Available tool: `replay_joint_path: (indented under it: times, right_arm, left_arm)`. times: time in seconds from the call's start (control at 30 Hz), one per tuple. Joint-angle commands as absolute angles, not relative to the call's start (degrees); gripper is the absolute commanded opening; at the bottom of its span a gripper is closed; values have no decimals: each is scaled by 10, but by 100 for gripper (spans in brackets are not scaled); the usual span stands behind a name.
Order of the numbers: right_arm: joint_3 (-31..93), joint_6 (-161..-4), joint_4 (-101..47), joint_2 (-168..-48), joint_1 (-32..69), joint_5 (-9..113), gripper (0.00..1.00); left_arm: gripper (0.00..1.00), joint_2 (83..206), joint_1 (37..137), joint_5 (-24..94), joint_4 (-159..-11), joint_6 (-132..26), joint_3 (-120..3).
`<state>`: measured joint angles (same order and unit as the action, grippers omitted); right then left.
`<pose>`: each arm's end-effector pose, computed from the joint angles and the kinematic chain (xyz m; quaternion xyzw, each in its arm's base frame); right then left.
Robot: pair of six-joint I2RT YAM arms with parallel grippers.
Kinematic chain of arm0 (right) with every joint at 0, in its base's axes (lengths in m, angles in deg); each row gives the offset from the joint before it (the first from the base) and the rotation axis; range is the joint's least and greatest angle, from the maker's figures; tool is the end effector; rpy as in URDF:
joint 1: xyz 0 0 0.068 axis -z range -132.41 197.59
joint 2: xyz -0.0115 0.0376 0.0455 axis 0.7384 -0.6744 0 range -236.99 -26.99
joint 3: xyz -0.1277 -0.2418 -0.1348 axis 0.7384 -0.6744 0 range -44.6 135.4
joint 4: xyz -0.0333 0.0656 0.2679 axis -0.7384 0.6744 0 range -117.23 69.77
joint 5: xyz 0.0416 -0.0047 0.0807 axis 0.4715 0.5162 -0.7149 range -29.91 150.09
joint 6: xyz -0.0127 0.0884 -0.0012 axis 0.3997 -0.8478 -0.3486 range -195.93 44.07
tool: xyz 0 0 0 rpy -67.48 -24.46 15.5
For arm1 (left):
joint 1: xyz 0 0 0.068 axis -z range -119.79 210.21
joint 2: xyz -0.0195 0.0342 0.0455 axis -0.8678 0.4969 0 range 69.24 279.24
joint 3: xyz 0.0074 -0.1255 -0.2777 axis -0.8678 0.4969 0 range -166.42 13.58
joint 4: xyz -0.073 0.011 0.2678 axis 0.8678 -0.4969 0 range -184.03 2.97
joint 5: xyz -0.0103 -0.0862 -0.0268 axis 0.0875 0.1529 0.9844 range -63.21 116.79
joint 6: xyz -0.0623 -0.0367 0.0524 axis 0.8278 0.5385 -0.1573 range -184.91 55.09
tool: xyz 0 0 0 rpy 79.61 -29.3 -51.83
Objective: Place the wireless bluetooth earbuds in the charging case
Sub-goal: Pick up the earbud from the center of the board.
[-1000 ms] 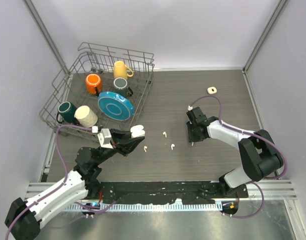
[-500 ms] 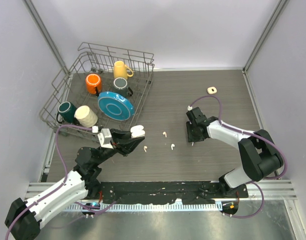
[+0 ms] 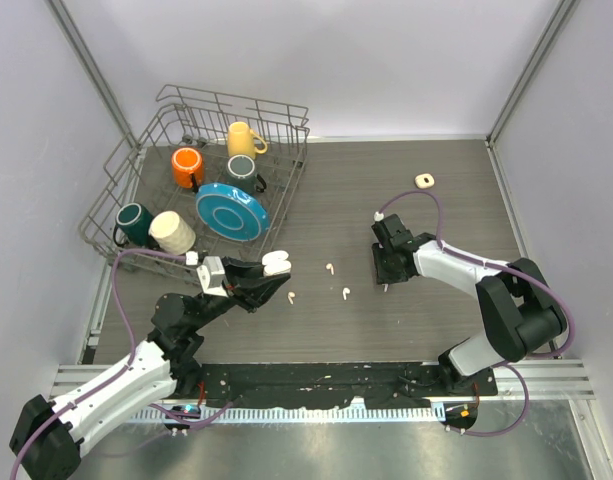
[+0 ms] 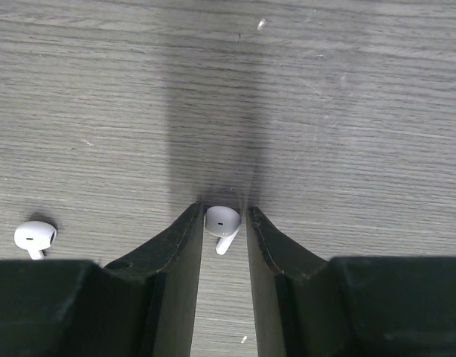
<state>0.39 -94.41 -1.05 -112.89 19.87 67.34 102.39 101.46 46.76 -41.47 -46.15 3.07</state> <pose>0.2666 0.1288 0.1423 -0.0663 0.9760 0.0208 0.2066 0.1126 -0.1349 0.2881 0.2479 0.5055 -0.4935 0.6630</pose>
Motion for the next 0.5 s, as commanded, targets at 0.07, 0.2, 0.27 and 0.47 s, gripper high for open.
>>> replay_joint_path:
  times: [0.07,0.2,0.27,0.47]
  right_arm:
    - [17,-938,-24,-1141,195,683,34]
    - [17,-939,-24,-1139,194,682,31]
    - [18,-939,-22,-1139,194,684,30]
    - [18,-940,-17,-1136,193,686,29]
  left_arm:
    - [0,1024,1016,460,-394,-472,13]
    - [0,1025,1017,460,-394,-472,12]
    - [0,1025,1016,460,-394,-471,12]
    - [0,1023,1016,460,-394,-470,12]
